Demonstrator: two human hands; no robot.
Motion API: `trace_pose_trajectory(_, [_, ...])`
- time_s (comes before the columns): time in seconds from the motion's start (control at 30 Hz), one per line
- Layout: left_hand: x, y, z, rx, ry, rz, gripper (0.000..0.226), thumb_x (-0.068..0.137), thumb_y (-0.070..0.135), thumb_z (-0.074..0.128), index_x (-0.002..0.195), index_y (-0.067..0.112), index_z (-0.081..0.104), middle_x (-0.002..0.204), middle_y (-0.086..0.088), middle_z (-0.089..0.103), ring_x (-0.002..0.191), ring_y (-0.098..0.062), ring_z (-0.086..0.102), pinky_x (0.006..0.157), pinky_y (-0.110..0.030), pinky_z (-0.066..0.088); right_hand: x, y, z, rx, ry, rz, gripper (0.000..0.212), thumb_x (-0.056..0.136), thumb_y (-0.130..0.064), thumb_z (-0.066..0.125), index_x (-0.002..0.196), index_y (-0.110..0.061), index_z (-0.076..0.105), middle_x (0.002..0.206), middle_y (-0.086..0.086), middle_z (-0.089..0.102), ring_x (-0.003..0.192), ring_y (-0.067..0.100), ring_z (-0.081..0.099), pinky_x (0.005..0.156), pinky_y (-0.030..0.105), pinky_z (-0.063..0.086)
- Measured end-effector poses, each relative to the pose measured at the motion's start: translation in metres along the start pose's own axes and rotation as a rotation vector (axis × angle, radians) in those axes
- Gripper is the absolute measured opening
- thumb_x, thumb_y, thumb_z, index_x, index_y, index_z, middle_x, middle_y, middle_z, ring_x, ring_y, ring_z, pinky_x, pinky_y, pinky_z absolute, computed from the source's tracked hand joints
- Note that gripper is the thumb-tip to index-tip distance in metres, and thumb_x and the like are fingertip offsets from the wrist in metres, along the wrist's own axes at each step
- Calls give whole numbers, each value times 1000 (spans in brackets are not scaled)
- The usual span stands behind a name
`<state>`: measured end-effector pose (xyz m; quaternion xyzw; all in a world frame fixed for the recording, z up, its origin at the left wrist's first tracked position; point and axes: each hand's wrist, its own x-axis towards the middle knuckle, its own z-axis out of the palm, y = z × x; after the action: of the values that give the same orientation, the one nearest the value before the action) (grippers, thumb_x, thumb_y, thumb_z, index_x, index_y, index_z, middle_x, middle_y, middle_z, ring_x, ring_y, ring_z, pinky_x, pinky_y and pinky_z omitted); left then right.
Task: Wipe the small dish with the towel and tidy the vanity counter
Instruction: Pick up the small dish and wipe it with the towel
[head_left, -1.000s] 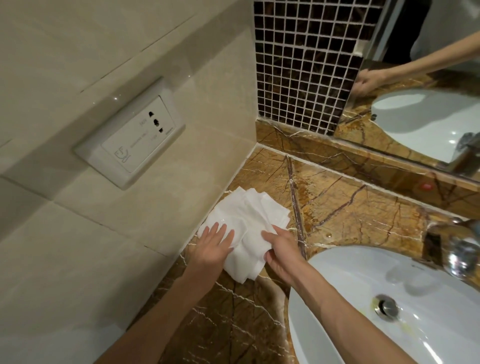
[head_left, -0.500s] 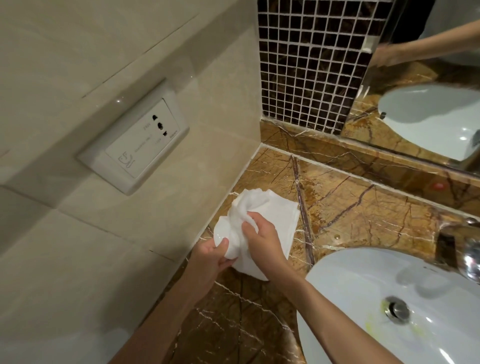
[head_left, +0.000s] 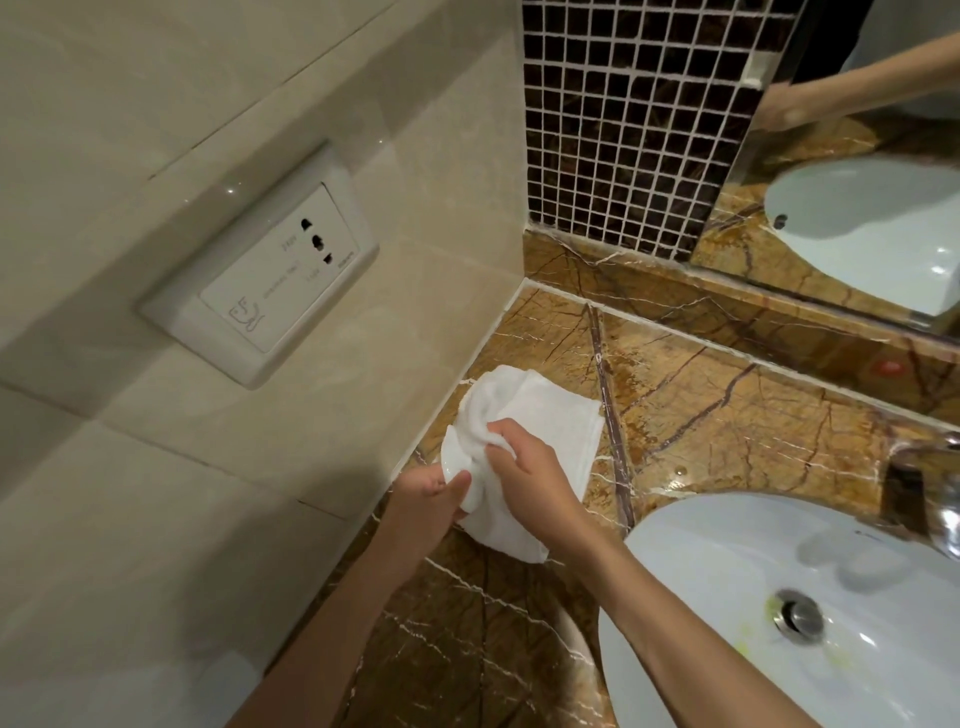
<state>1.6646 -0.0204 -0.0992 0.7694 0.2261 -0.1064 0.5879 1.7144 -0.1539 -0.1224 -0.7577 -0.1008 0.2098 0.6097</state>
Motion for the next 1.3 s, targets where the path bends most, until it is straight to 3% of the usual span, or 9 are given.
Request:
trace_pose_trajectory(0.23, [14,5,-1,-180,40,-213,34,93,22,57,110,-8,61,105,-23,66,96,-35,66,88,-47,56,-23,11,1,80,-51,3,28,97,-23,40,91,-41,60,89,-26,64,83,-9,57,68,13,45])
trace_pose_trajectory(0.37, [19,8,-7,-298,-3,-253,44,97,18,49,119,-20,48,72,-12,58,74,-25,62,84,-46,57,-35,21,1,16,27,7,42,99,-17,40,85,-54,55,86,-34,60,80,-11,55,66,6,40])
trace_pose_trajectory(0.5, [21,8,-7,-538,-1,-292,46,100,19,42,128,-18,37,83,-19,58,86,-28,65,68,-37,62,-33,28,1,-25,128,74,46,99,-18,37,73,-54,49,71,-31,57,61,-7,49,54,14,36])
trace_pose_trajectory(0.63, [25,6,3,-460,85,-324,42,100,21,43,130,-7,40,122,-25,56,105,-36,62,82,-46,59,-27,20,7,118,162,177,33,94,-23,36,71,-40,53,60,-30,54,57,-6,49,58,25,40])
trace_pose_trajectory(0.73, [24,9,10,-366,139,-285,35,99,19,46,120,-9,49,109,-23,56,99,-35,59,86,-49,55,-33,18,14,172,175,168,26,94,-28,40,72,-32,52,62,-30,56,59,-9,51,57,25,42])
trace_pose_trajectory(0.97, [6,17,29,356,309,178,27,92,9,56,67,-2,58,54,-2,49,57,-23,52,51,-8,41,-42,4,18,261,254,38,28,97,-12,47,72,-22,56,62,-17,55,59,-3,46,54,13,38])
trace_pose_trajectory(1.07, [-5,13,30,708,358,625,20,79,1,58,60,-5,60,47,-14,57,41,-29,54,41,-29,49,-39,-12,5,400,255,1,15,89,-16,51,81,-17,63,69,-12,63,64,-2,55,56,12,43])
trace_pose_trajectory(1.2, [-7,-10,24,1007,191,484,32,93,10,54,124,2,59,107,-18,71,92,-34,68,80,-44,58,-28,-19,-14,394,325,58,19,85,-20,51,93,-32,63,81,-24,68,72,-10,61,59,10,46])
trace_pose_trajectory(1.3, [-1,-30,23,1316,132,422,45,98,19,46,142,16,37,148,-6,44,137,-28,38,112,-43,34,-21,-9,-21,310,414,91,26,95,-12,48,101,-31,64,97,-19,64,76,-11,58,67,19,47])
